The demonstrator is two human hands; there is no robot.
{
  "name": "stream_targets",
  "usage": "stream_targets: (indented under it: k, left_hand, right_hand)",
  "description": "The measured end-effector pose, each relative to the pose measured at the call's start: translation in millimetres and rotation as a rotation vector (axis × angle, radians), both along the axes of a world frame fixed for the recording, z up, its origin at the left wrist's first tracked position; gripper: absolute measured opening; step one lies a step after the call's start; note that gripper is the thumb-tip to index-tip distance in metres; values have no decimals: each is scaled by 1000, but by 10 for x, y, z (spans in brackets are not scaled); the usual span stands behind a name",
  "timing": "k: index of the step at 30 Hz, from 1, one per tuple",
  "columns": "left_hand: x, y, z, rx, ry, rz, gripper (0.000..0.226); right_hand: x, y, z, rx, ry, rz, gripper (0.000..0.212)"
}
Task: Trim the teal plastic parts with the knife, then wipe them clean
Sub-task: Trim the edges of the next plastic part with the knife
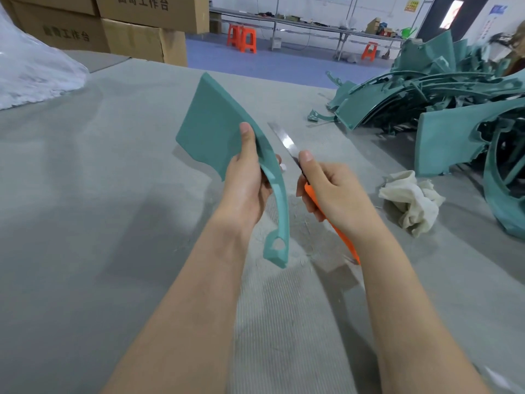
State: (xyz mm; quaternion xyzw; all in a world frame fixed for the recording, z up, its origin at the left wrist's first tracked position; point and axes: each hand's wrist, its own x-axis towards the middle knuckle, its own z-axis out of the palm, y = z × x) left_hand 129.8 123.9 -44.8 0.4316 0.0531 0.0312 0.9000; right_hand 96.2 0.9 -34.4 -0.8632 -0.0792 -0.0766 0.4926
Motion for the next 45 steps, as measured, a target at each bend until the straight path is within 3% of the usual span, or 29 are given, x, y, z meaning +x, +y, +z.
stream_targets:
  k: [8, 25, 30, 36, 45]
  left_hand:
    - [-47, 38, 69, -118, 65, -33, 43]
    - [-55, 55, 56, -260, 47, -77, 46]
    - [-77, 46, 64, -319, 49, -61, 29]
    - [-53, 56, 43, -346, -2, -104, 71]
    - [-95, 59, 103, -396, 42, -117, 70]
  right_hand:
    - [38, 2, -67, -118, -57, 64, 56]
    - [17, 80, -92, 17, -31, 97, 57]
    - [4, 89, -97, -15, -43, 125, 55]
    - [13, 102, -119, -24, -48, 153, 54]
    - [14, 121, -109, 38, -11, 146, 55]
